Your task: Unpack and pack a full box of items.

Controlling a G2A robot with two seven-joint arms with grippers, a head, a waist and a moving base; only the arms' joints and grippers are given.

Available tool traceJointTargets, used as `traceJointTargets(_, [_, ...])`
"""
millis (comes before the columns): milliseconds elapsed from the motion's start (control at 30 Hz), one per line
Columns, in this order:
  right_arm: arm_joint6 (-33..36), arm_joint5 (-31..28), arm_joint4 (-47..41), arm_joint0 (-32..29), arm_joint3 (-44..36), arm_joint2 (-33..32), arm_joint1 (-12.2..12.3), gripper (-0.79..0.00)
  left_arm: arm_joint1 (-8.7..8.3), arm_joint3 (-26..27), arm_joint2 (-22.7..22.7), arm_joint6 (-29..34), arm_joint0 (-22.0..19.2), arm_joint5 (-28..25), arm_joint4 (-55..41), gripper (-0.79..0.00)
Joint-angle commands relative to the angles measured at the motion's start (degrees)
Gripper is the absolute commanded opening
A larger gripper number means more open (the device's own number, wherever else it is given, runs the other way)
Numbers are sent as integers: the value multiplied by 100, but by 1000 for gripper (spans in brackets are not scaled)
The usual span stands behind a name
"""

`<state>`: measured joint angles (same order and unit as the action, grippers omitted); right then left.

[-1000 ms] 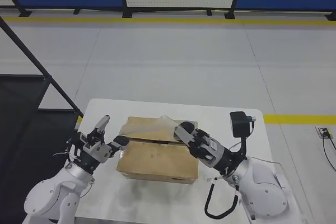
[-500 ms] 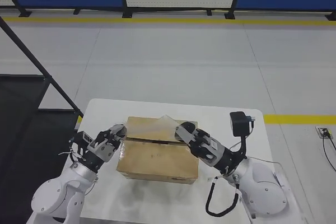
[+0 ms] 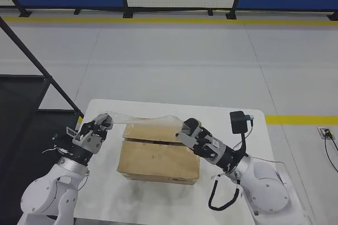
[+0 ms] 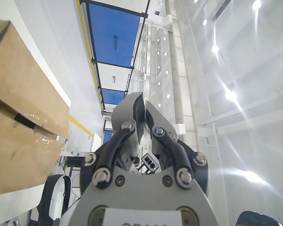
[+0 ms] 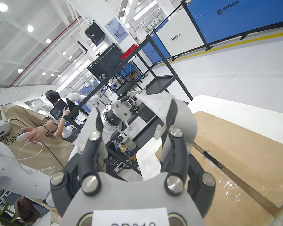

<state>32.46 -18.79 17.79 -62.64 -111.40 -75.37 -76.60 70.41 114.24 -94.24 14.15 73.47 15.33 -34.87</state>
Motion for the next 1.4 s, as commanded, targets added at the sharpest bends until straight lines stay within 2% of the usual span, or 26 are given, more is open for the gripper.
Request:
traceJointTargets(0, [-80,69,104,-13,1,-27,9,0,-6,-7,-25,-18,-39,12,26,-785])
traceJointTargets(233, [-767,477,926,-102,10,-13,14,0,-29,-30,-81,-51,-174,20,173,-785])
traceJointTargets(333, [-980,586,1018,-109,95,34,7,0,-44,-8,-89,-8,-215,-1,320,-785])
traceJointTargets(433, [-890,593,624,-81,282,38,4,0,-62,25,-71,52,-236,-101,573,-785])
traceJointTargets(533, [-316,771,-282,69,572,-32,10,0,-92,86,-37,169,-249,-381,1100,-785])
traceJointTargets(633, [541,892,-1359,381,985,-200,34,0,-128,135,-27,316,-258,-956,1837,-785])
traceJointTargets(733, [1164,836,-2009,622,1448,-344,68,0,-158,172,-11,295,-246,-1726,2707,-785])
traceJointTargets(933, [2171,777,-2974,994,2195,-373,112,0,-174,113,58,101,-113,-3457,3773,-785])
traceJointTargets(1067, [2517,827,-3179,1221,2550,-302,133,0,-177,84,69,-46,-43,-4280,4184,-785])
traceJointTargets(1167, [2634,941,-3311,1395,2832,-209,136,0,-168,-20,22,-469,-68,-4906,4846,-785])
traceJointTargets(1300, [2730,1191,-3364,1679,3180,2,125,0,-154,-201,-92,-1203,-182,-5787,6446,-785])
traceJointTargets(1367, [2814,1295,-3311,1829,3321,119,122,0,-121,-331,-47,-1764,-220,-5923,6746,-785])
